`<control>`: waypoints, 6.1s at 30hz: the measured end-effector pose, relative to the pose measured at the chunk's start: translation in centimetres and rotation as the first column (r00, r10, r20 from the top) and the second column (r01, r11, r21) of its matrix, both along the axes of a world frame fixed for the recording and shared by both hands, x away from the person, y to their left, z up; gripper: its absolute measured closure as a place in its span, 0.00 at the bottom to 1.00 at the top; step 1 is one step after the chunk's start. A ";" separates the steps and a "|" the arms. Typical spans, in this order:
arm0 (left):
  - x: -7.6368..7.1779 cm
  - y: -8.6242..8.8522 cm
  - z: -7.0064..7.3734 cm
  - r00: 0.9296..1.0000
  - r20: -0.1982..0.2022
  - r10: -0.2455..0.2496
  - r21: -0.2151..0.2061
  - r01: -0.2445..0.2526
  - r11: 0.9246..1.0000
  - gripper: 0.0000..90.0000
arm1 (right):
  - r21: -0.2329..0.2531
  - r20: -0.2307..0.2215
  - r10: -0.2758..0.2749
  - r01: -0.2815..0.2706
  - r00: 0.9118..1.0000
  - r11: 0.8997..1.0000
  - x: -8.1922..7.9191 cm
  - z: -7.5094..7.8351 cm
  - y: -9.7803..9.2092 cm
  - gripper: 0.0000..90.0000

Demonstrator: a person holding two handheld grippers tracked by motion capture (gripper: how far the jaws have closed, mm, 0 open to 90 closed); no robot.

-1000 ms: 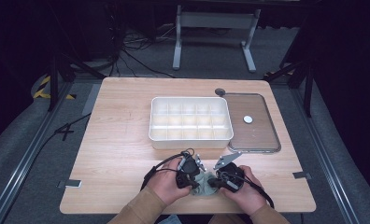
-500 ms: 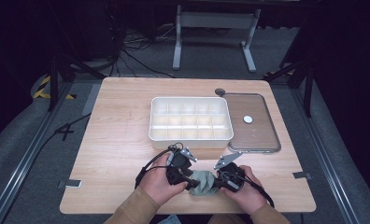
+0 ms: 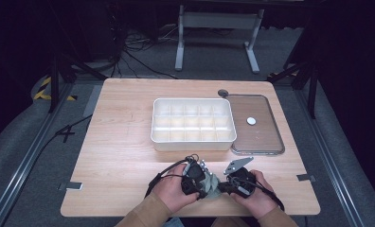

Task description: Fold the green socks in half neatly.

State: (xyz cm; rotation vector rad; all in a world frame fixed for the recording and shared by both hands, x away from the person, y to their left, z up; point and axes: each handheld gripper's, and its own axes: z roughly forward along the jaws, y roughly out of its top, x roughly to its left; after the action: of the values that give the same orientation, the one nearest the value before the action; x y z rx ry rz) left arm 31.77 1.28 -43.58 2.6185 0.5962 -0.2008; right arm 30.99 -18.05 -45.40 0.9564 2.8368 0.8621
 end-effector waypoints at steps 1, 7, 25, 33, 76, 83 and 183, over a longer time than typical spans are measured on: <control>-0.1 -0.2 -0.2 1.000 0.006 -0.003 0.001 0.003 1.000 0.77 | 0.017 0.000 -0.001 0.001 1.000 1.000 0.0 -0.1 0.1 0.95; -0.2 -0.6 -0.1 0.999 0.039 -0.009 0.009 0.008 1.000 0.96 | 0.022 -0.001 0.001 -0.001 1.000 1.000 0.0 -0.2 0.1 0.96; -0.4 -1.1 -0.8 0.998 -0.043 -0.049 -0.108 0.044 0.993 0.68 | 0.000 0.014 -0.010 0.010 1.000 1.000 -0.2 1.2 -0.3 0.93; -0.9 0.0 0.9 0.998 -0.052 -0.048 -0.136 0.040 0.990 0.60 | 0.085 0.113 -0.033 0.023 0.993 0.996 -0.5 4.2 -1.1 0.91; 0.7 1.0 -1.1 0.989 0.131 0.065 -0.003 -0.065 0.998 0.89 | 0.124 0.107 -0.040 0.026 0.993 0.992 0.1 2.5 -0.1 0.83; 0.6 1.1 -1.2 0.988 0.134 0.076 -0.024 -0.073 0.997 0.89 | 0.048 0.081 0.021 -0.025 0.996 0.999 -0.5 1.1 1.9 0.90; -0.4 -0.4 -0.9 0.943 0.263 -0.202 -0.002 0.210 0.978 0.68 | 0.080 0.067 0.039 -0.044 0.997 0.996 -0.4 1.5 0.1 0.75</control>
State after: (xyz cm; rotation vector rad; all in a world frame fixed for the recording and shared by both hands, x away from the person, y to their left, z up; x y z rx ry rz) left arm 31.36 0.84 -44.48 2.6166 0.2262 0.0729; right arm 30.63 -17.91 -43.92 0.8628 2.7953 1.0021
